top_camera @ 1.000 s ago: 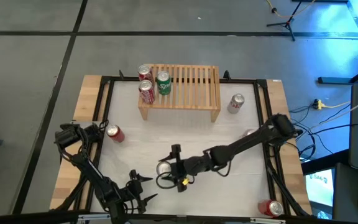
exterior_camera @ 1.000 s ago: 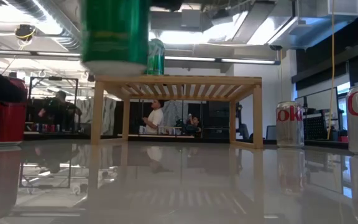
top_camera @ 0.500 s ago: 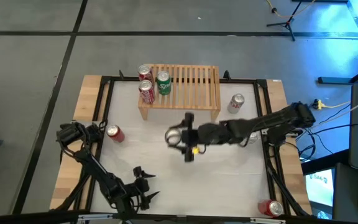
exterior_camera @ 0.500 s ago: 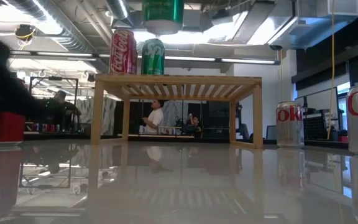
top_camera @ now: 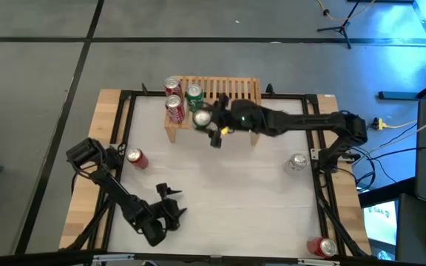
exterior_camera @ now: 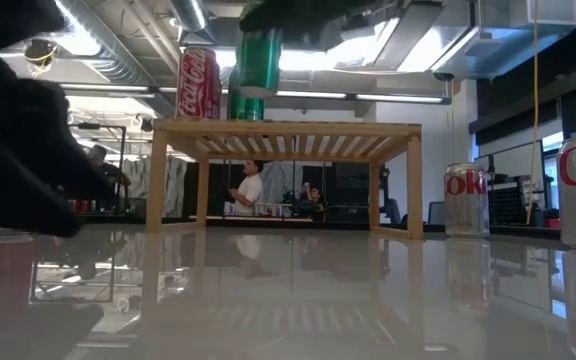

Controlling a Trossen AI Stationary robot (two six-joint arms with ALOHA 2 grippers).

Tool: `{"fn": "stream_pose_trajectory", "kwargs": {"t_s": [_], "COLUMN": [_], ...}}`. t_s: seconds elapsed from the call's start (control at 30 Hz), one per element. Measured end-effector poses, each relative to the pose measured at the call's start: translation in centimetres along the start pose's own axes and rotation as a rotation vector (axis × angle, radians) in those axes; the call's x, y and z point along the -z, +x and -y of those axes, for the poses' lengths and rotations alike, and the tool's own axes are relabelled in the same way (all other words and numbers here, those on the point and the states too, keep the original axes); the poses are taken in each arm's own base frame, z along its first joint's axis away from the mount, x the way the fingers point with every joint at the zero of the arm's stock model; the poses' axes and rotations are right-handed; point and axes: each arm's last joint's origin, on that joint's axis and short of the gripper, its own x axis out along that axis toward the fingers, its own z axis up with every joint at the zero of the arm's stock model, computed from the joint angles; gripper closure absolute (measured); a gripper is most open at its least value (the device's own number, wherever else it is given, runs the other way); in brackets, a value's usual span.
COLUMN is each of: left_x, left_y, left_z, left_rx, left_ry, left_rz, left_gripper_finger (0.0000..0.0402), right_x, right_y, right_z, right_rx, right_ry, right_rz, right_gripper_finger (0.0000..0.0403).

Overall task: Place canned beverage on shelf
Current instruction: Put the green soda can on the shelf aligned with the other green soda can

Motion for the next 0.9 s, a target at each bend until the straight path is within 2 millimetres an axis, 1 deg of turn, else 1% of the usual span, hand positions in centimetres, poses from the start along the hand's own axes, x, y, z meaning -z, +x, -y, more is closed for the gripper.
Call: {"fn": "stream_pose_trajectory", "kwargs": {"t_s": [0.13, 0.27, 0.37, 0.5, 0.7, 0.77, 0.9], "left_x": [0.6, 0.4, 0.3, 0.2, 0.2, 0.2, 0.2], "left_y": [0.8, 1.3, 1.5, 1.8, 1.8, 1.8, 1.8], "left_z": [-0.9, -1.2, -1.4, -1.6, -1.6, -1.6, -1.6], "left_rx": [-0.029, -0.040, -0.048, -0.058, -0.057, -0.056, -0.056], "left_ry": [0.031, 0.083, 0.116, 0.126, 0.125, 0.124, 0.124], "left_rz": [-0.029, -0.039, -0.044, -0.051, -0.052, -0.052, -0.052], "left_gripper_finger": [0.0065, 0.0065, 0.0065, 0.0065, 0.0065, 0.0065, 0.0065], "right_x": [0.8, 1.6, 1.8, 2.1, 1.7, 1.7, 2.4], "right_y": [0.9, 1.7, 2.1, 2.4, 2.4, 2.7, 3.2], "right_z": [1.8, 2.8, 3.4, 3.6, 3.6, 3.5, 3.4], "right_rx": [0.004, 0.013, 0.024, 0.030, 0.038, 0.039, 0.035], "right_ry": [0.014, 0.021, 0.025, 0.030, 0.036, 0.036, 0.051], "right_rz": [0.014, 0.014, 0.038, 0.034, 0.071, 0.087, 0.067], "right_gripper_finger": [0.0116, 0.0116, 0.0116, 0.0116, 0.0116, 0.0116, 0.0116]}}
